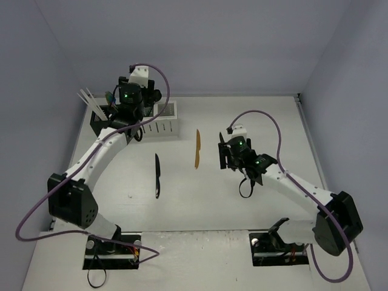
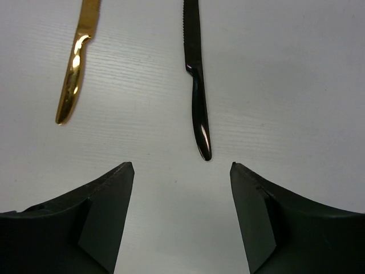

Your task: Sort the eating utensils into containers

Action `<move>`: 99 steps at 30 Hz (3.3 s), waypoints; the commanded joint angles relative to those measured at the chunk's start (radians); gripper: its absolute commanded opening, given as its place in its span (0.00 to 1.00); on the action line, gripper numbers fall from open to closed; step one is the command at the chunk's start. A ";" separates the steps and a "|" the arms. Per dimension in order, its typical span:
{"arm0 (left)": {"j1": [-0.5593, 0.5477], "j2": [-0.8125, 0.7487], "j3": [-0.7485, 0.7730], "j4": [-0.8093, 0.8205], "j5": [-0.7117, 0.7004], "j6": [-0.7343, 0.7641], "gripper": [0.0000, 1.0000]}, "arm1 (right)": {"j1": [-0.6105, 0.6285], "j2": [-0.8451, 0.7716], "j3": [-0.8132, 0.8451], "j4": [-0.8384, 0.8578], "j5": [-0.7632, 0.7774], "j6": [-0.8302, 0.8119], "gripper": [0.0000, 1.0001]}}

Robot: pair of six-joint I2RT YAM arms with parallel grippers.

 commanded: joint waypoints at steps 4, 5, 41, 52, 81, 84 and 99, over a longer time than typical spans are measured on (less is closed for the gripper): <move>-0.005 -0.199 0.029 -0.454 0.249 -0.320 0.70 | -0.098 0.199 0.133 -0.005 -0.087 -0.008 0.60; -0.005 -0.224 0.001 -0.479 0.289 -0.336 0.72 | -0.110 0.228 0.152 -0.008 -0.100 -0.013 0.58; -0.002 -0.494 -0.435 -0.511 0.444 -0.380 0.82 | -0.214 0.678 0.390 -0.139 -0.210 -0.048 0.14; -0.004 -0.480 -0.410 -0.460 0.582 -0.465 0.82 | -0.189 0.595 0.401 -0.170 -0.214 -0.079 0.00; -0.213 -0.263 -0.245 -0.059 0.586 -0.803 0.75 | 0.201 0.030 0.322 0.064 -0.374 -0.167 0.00; -0.226 -0.244 -0.241 -0.060 0.582 -0.804 0.66 | 0.202 0.022 0.318 0.075 -0.385 -0.168 0.00; -0.246 -0.250 -0.259 -0.013 0.570 -0.806 0.00 | 0.202 0.017 0.282 0.129 -0.395 -0.166 0.03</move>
